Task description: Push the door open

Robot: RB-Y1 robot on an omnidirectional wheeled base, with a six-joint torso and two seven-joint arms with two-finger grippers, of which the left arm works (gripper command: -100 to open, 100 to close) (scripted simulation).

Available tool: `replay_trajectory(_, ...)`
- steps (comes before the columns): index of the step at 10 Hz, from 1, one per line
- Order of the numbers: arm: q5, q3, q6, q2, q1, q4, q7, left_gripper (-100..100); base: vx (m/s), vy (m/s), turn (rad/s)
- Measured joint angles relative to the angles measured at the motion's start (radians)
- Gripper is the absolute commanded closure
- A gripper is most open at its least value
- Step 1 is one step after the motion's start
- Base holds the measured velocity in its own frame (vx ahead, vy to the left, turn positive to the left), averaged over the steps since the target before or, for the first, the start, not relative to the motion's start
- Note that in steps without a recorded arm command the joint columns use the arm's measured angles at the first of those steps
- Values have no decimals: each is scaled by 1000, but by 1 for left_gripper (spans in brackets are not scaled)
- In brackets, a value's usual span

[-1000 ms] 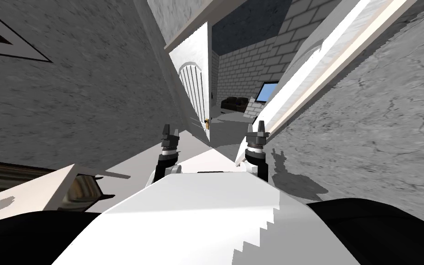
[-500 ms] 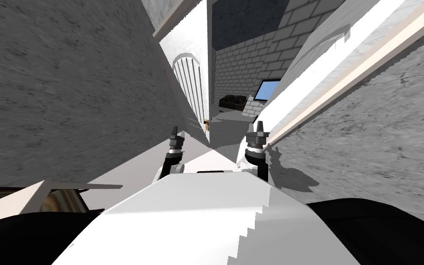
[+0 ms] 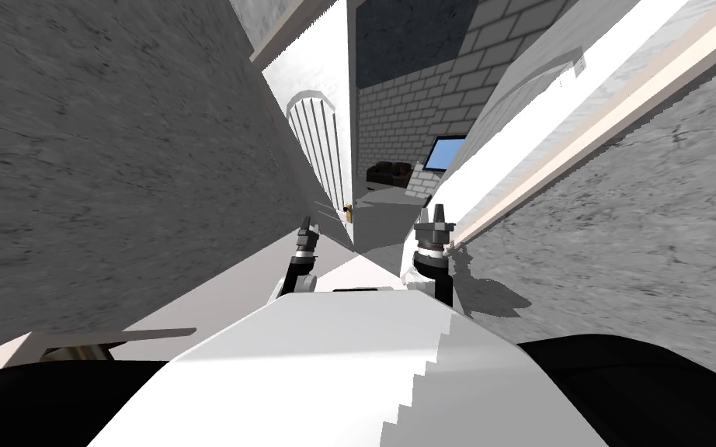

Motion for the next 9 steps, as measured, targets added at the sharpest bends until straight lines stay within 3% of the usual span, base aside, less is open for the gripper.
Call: replay_trajectory(9, 10, -62, 36, 24, -103, 204, 29, -100, 86, 86, -86)
